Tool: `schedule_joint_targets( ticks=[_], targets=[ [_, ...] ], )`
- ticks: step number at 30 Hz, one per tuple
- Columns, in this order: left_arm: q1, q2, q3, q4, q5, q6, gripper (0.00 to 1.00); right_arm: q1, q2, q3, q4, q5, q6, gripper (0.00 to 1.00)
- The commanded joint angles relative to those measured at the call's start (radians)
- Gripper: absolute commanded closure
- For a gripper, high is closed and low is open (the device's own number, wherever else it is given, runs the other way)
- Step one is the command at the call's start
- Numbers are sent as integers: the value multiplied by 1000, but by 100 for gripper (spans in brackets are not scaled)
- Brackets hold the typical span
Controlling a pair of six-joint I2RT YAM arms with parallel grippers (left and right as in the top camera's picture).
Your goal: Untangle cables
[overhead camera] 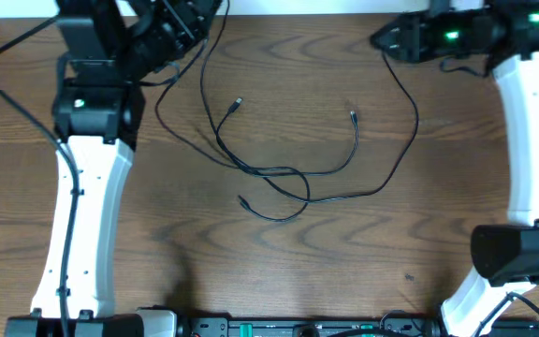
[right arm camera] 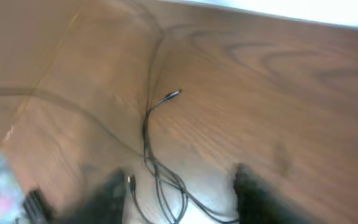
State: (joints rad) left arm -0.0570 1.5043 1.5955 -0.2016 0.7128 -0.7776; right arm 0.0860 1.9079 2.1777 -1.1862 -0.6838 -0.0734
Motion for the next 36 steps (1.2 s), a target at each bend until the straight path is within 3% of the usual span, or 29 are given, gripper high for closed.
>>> schedule_joint_targets(
  ticks=[1, 4, 10, 18, 21, 23, 25, 26, 27, 30, 31, 32, 33, 35, 36],
  targets=[
    [-40, -13, 13, 65, 93, 28, 93, 94, 42, -6, 43, -103, -106, 23],
    [-52, -16, 13, 100, 190, 34, 93, 146, 48, -6, 150, -165, -116, 1],
    [-52, -16, 13, 111, 472, -19, 93, 191, 49, -6, 320, -221, -161, 1],
    [-100, -16, 13, 164, 566, -183, 93, 211, 77, -7, 457, -220, -171, 4],
    [-132, -16, 13, 204, 584, -215, 93, 217, 82, -7, 523, -197, -163, 13],
    [-149, -16, 13, 225, 592, -231, 93, 216, 82, -7, 555, -171, -140, 27],
    [-158, -16, 13, 238, 595, -230, 92, 211, 82, -6, 575, -127, -99, 61],
    [-158, -16, 13, 237, 592, -229, 92, 192, 81, -5, 582, -96, -40, 98],
    [-156, -15, 13, 237, 589, -219, 91, 177, 79, -5, 580, -83, -3, 99],
    [-147, -14, 13, 237, 585, -124, 65, 108, 55, -5, 549, -63, 75, 99],
    [-146, -14, 13, 237, 585, -87, 51, 79, 41, -5, 529, -47, 88, 99],
    [-144, -12, 13, 237, 584, -47, 32, 44, 21, -5, 500, -18, 98, 99],
    [-142, -11, 12, 237, 583, -2, 21, 13, 3, -5, 471, 17, 106, 99],
    [-138, -8, 12, 229, 573, 73, 11, -56, -45, -5, 394, 135, 126, 99],
    [-134, -6, 12, 211, 559, 114, 10, -89, -70, -5, 354, 198, 134, 99]
  ],
)
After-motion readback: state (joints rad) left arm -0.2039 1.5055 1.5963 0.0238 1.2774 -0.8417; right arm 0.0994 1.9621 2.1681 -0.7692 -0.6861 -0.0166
